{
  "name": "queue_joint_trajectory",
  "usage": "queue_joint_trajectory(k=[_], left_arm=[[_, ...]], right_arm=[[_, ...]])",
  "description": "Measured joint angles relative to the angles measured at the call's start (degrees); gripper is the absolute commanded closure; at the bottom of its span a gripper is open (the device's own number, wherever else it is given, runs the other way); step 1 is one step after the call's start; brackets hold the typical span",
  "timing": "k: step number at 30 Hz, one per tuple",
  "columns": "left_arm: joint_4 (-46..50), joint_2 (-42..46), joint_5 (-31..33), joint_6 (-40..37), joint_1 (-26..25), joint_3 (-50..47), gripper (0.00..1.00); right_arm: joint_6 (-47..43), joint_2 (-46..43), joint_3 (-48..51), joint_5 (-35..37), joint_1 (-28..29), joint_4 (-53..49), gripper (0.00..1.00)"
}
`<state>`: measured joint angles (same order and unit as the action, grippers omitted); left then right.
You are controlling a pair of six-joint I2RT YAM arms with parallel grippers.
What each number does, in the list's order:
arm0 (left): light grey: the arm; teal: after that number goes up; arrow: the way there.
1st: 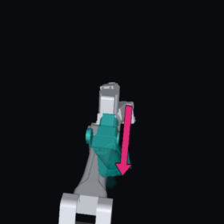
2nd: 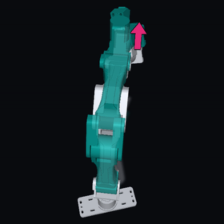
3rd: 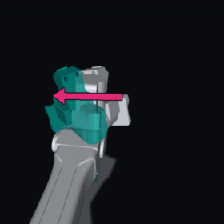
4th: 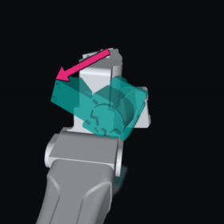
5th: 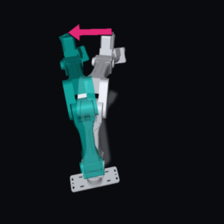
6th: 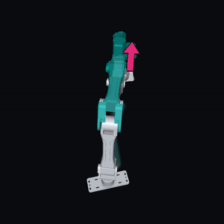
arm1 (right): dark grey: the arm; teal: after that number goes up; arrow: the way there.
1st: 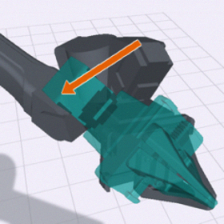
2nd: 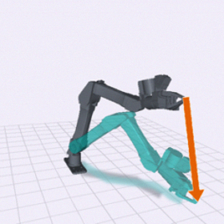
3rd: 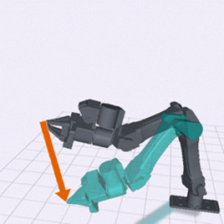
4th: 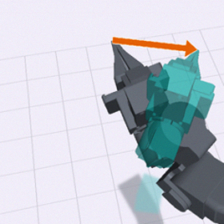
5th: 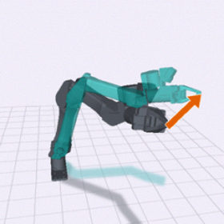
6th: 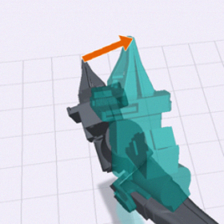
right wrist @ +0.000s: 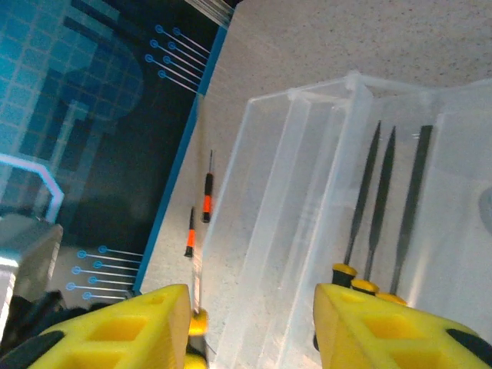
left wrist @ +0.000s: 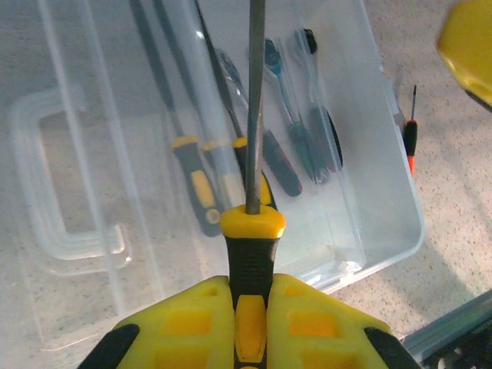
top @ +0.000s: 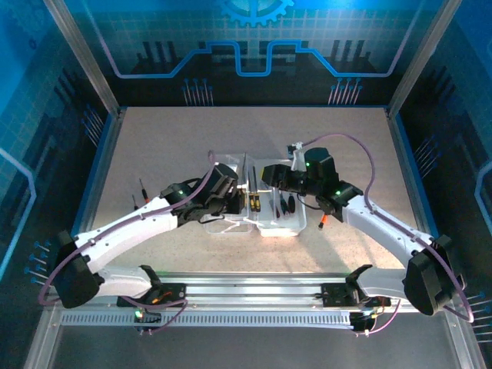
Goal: Pack the tool kit
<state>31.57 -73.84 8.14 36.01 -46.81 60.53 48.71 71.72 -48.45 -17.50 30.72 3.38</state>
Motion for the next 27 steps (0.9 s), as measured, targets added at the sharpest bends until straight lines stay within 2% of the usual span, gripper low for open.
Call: queue_joint_trajectory(k=[11, 19, 21, 24, 25, 27], left_arm=[[-0.7, -1.9, -1.9, -0.5, -1.3, 1.4, 0.88], [-0.8, -2.7, -3.5, -1.5, -1.5, 1.5, 0.88], [-0.9, -3.0, -3.7, -1.6, -1.5, 1.5, 0.88], [-0.9, -3.1, -3.9, -1.7, -1.5, 1.5, 0.88], [-0.9, -3.1, -4.0, -1.7, -1.5, 1.5, 0.86], [-0.9, -3.1, -3.9, -1.9, -1.5, 1.5, 0.76]], right_arm=[[4.3, 8.5, -0.6, -4.8, 0.2, 7.4, 0.55], [5.5, 10.2, -1.9, -6.8, 0.5, 9.8, 0.58], [5.7, 10.6, -1.9, -7.0, 0.5, 10.2, 0.65], [5.9, 11.2, -2.1, -7.0, 0.5, 10.2, 0.84], [6.0, 11.5, -2.3, -7.0, 0.5, 10.2, 0.9], [6.4, 11.8, -2.6, -7.0, 0.5, 10.1, 0.97]])
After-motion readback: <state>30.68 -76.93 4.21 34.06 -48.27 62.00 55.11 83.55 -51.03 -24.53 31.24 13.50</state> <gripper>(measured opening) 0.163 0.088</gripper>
